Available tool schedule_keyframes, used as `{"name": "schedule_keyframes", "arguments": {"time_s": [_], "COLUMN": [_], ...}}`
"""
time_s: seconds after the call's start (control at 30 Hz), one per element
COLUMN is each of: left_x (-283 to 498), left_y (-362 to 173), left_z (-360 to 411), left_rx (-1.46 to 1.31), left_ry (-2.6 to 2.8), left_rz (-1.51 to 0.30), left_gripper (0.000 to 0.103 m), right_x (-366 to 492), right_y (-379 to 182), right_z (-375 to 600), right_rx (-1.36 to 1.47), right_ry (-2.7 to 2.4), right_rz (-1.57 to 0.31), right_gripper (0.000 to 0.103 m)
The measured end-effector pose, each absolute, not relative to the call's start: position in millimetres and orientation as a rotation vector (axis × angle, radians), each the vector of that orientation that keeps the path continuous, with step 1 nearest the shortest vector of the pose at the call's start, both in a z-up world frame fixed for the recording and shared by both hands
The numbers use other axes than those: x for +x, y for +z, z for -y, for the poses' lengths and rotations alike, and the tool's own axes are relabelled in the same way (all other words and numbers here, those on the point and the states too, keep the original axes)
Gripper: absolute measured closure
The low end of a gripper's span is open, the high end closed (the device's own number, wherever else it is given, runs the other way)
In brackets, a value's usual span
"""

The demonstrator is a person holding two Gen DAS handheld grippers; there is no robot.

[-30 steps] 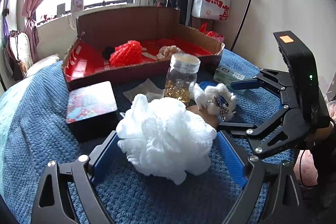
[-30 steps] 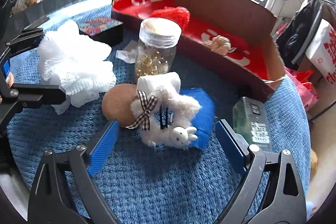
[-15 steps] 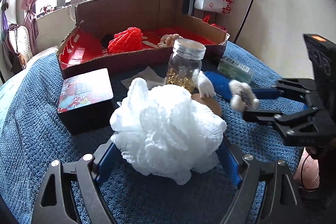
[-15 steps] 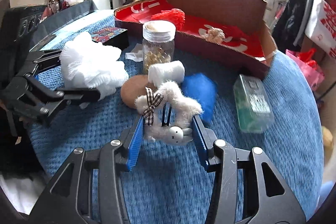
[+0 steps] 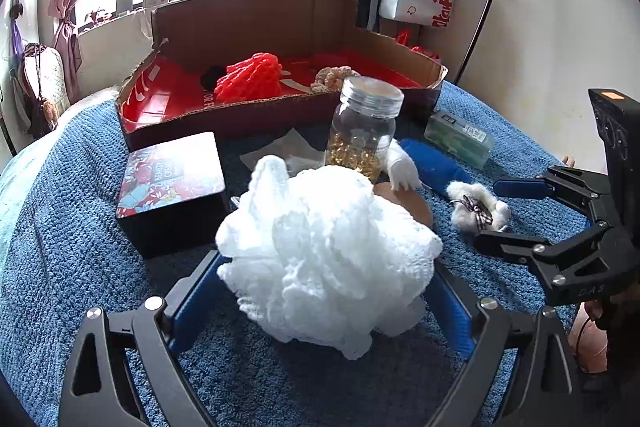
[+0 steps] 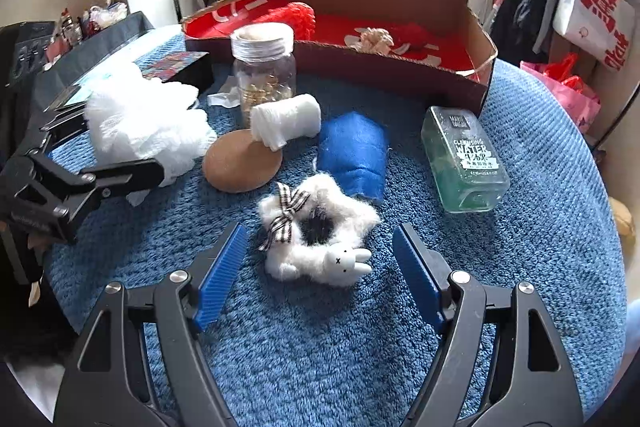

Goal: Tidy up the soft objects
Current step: 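Lift the bath puff and bunny and carry both over the box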

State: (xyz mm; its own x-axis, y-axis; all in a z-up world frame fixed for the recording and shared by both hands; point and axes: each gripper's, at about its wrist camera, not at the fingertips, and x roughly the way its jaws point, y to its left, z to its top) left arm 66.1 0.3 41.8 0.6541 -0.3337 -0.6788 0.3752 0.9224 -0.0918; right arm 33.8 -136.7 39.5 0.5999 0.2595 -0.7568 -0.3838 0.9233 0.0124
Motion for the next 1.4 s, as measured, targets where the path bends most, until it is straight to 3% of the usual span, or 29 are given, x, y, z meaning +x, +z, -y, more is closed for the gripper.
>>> {"name": "schedule_keyframes", "arguments": {"time_s": [0.1, 0.17, 0.27, 0.83, 1.4], "left_x": [68, 70, 69, 70, 140], "left_y": [41, 39, 37, 60, 88], "left_z": [2, 5, 7, -5, -5], "left_rx": [0.065, 0.071, 0.078, 0.038, 0.146], "left_ry": [-0.4, -0.407, -0.409, -0.401, -0.361], "left_rz": [-0.768, -0.776, -0.781, -0.762, -0.815], "left_gripper": [0.026, 0.035, 0.041, 0.046, 0.046], "right_x": [39, 38, 32, 47, 109], "right_y": [33, 32, 35, 62, 78], "right_z": [135, 134, 137, 145, 150], "right_rx": [-0.154, -0.147, -0.115, -0.142, -0.243], "right_ry": [0.357, 0.37, 0.39, 0.355, 0.339], "right_rz": [-0.862, -0.852, -0.838, -0.8, -0.809], "right_gripper": [0.03, 0.055, 0.056, 0.056, 0.056]}}
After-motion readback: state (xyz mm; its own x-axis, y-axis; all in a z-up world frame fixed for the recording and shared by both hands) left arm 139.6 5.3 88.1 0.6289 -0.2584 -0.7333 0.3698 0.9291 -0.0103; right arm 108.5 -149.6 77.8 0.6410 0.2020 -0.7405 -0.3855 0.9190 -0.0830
